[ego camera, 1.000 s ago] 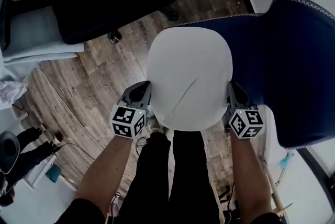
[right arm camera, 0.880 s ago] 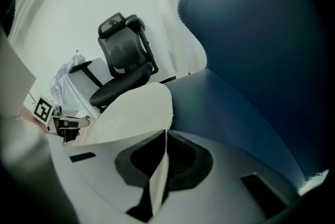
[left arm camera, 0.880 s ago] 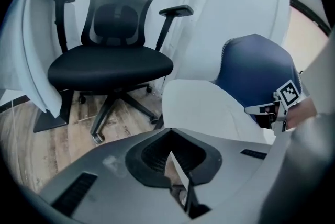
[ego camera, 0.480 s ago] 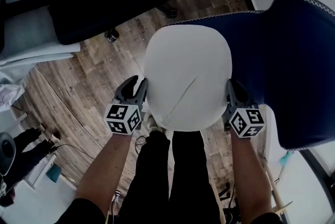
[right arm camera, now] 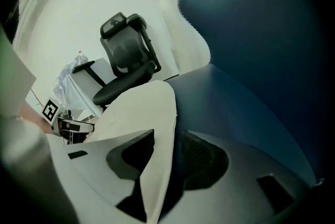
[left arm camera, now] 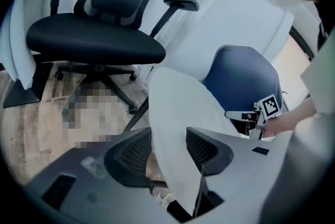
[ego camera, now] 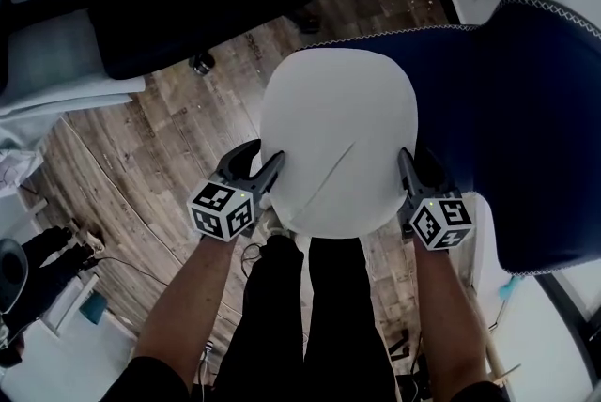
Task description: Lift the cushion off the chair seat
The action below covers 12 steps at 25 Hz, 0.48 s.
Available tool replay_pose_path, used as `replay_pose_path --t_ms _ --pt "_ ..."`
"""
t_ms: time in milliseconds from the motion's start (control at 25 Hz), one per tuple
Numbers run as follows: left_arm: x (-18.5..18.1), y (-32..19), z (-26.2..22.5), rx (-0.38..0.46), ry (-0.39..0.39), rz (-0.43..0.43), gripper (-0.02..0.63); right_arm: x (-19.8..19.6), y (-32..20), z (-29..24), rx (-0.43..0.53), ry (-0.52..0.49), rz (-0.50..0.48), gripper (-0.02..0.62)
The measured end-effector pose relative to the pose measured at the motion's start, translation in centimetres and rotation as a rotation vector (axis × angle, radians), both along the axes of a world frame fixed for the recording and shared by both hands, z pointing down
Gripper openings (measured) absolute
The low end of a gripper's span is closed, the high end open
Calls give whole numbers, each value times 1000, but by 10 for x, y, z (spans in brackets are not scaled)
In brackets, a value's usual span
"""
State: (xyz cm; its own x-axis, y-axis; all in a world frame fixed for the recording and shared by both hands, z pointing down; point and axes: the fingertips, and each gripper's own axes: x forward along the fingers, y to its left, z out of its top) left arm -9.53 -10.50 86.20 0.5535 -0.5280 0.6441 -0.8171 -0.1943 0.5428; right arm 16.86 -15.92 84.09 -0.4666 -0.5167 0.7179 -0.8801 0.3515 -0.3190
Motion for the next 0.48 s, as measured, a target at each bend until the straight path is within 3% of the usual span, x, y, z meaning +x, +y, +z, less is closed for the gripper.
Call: replay_pose_path --t_ms 320,480 --pt "-4 2 7 -20 -81 -27 189 -1 2 4 -7 7 0 152" --pt "-5 2 9 -34 -88 -33 230 -1 2 3 7 9 1 152"
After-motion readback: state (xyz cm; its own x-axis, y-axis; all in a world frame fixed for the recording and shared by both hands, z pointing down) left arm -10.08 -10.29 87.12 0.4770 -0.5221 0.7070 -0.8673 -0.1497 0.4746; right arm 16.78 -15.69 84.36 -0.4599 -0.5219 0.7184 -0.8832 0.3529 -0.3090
